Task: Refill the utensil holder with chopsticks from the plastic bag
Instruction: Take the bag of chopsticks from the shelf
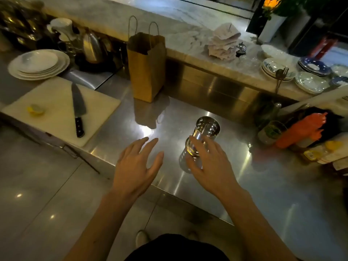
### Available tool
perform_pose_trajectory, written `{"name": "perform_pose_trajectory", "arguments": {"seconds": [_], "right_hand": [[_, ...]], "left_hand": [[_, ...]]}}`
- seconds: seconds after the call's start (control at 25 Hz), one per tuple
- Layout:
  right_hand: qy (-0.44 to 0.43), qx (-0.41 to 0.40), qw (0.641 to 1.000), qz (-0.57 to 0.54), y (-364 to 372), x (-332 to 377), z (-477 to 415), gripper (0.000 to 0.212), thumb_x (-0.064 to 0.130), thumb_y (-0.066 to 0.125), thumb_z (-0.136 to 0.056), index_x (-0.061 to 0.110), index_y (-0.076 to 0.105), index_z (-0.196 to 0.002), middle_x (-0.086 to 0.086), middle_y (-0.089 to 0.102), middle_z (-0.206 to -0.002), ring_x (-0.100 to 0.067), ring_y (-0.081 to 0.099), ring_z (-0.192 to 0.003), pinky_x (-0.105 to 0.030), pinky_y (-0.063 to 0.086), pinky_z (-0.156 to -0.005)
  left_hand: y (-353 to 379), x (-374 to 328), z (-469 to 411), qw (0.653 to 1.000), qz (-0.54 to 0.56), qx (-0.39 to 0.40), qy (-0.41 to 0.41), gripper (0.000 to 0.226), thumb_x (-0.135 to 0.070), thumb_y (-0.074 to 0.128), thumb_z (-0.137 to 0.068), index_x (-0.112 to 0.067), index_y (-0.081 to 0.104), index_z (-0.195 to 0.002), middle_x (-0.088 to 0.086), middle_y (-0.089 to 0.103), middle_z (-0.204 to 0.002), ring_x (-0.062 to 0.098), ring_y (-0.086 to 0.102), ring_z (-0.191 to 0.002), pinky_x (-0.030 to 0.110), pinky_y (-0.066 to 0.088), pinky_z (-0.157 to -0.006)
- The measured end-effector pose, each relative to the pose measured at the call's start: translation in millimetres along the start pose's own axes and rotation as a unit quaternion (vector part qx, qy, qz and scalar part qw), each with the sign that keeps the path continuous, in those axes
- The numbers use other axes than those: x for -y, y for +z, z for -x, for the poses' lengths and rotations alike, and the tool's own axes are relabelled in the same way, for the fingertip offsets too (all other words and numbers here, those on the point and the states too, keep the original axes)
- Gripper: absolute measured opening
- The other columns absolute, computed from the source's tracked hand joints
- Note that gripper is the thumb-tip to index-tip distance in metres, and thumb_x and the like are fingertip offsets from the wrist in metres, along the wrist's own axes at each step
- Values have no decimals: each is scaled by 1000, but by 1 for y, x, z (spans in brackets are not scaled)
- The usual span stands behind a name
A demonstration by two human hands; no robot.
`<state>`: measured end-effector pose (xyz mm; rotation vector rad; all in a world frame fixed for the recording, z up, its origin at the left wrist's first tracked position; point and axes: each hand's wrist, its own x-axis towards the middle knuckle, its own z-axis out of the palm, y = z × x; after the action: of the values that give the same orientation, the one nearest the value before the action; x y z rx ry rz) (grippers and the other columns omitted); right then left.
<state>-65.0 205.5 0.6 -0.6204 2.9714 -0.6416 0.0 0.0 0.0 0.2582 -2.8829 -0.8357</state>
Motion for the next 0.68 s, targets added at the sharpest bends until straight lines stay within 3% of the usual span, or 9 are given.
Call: {"name": "perform_pose_trajectory", "arguments": {"seconds": [0.16,0.32,0.48,0.68], "right_hand": [[-35,18,999,11,16,37,-11,60,61,35,-93,38,25,-147,-4,31,-156,-29,30,-142,-48,31,-109],[-103,16,994,23,36,88,-22,59,58,40,-94,37,24,-147,-6,33,-155,-27,32,-141,-36,25,-106],[-192,60,979,12,60,156,-35,59,55,39,-95,34,27,-149,-6,31,-156,-27,28,-142,-42,27,-111],[-338,97,936,6,89,235,-43,57,49,46,-95,27,36,-146,-10,39,-151,-28,37,-138,-37,31,-107]], "left_hand": [[-20,33,19,998,6,-45,-34,67,-63,27,-90,-25,52,-140,3,52,-144,21,46,-134,44,39,-108],[-49,75,46,993,15,-91,-73,63,-59,29,-92,-24,52,-139,5,54,-142,23,49,-130,44,42,-105],[-80,120,84,983,3,-135,-125,58,-56,31,-95,-23,54,-137,5,57,-137,25,51,-126,46,43,-103],[-98,153,146,945,-24,-188,-267,58,-57,29,-96,-29,47,-142,0,51,-144,19,45,-133,41,38,-107]]}}
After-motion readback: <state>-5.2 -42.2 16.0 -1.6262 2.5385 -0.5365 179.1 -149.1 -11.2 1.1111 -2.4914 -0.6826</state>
